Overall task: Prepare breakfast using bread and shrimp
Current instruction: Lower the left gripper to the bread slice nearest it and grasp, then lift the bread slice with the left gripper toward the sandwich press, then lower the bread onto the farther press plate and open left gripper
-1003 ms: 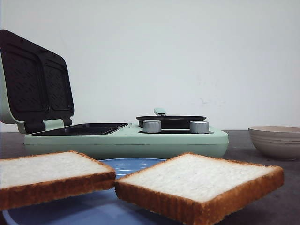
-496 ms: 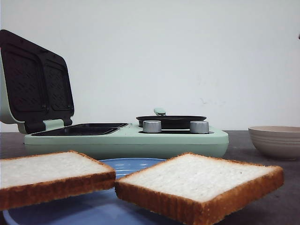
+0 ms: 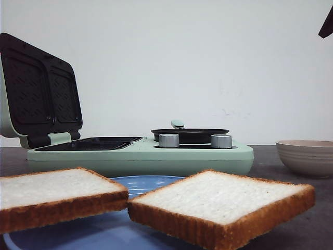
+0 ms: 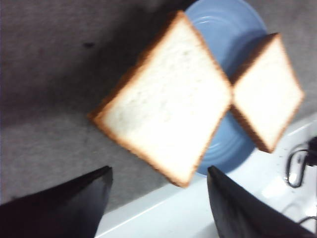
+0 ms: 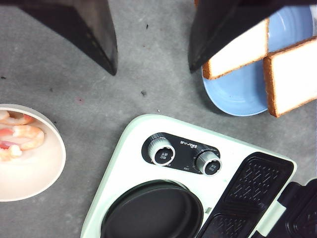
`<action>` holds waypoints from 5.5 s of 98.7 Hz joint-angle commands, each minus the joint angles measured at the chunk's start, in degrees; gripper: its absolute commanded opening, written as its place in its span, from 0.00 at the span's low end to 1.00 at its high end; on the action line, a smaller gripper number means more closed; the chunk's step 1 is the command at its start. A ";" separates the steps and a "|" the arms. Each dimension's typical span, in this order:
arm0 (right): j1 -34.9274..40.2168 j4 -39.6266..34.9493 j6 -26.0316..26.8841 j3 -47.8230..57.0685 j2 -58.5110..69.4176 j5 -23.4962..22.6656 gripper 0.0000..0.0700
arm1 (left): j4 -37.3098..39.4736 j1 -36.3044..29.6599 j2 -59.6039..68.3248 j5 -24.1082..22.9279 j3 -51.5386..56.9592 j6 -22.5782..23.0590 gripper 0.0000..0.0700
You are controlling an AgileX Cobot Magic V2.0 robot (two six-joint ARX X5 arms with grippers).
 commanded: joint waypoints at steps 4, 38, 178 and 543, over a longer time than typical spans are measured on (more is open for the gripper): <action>0.24 0.39 -0.87 0.66 0.17 -0.92 0.39 | 0.90 -0.15 0.57 -0.50 -1.42 -2.25 0.53; 0.87 1.01 -1.09 0.66 0.17 -0.94 0.39 | 2.69 -0.17 2.49 0.28 -3.67 -6.12 0.52; 1.38 1.27 -1.25 0.66 0.17 -2.64 0.39 | 30.99 -3.15 4.85 8.90 -16.04 -19.34 0.46; 4.04 -0.09 -2.73 0.66 0.17 -2.45 0.39 | 41.62 -21.73 50.45 -63.84 36.92 49.96 0.34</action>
